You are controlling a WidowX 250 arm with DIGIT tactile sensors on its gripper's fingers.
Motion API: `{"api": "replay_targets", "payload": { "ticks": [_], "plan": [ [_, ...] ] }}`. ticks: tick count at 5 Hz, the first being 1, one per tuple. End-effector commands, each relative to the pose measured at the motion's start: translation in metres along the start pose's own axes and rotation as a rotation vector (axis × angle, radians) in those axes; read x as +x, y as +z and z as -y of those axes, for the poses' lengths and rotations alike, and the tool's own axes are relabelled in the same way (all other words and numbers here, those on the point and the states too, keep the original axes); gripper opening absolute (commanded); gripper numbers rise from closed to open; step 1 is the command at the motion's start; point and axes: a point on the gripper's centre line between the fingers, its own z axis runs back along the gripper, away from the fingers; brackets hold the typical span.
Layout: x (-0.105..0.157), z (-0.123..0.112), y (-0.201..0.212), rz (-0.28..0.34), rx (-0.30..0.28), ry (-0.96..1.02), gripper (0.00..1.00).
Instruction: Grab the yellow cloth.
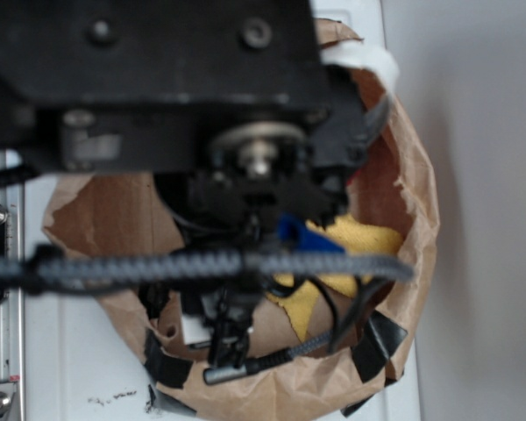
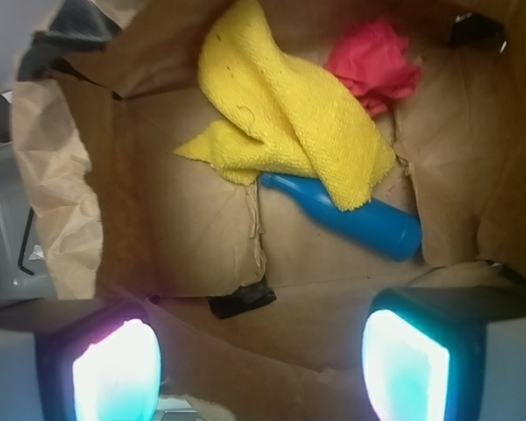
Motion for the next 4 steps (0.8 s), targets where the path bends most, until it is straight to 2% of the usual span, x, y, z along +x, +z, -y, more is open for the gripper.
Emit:
{"api": "replay_targets", "payload": {
  "ticks": [1,2,3,4],
  "plan": [
    [0.005,-0.001,0.017,0.062,-0.005,0.003,1.00],
    [-0.014,-0.012,-0.001,0.058,0.025,-0.053,1.00],
    [-0.011,-0.008,-0.022,0.089,0.072,-0.068,1.00],
    [-0.007,0.003,-0.038,0.166,0.099,-0.124,1.00]
  ]
}}
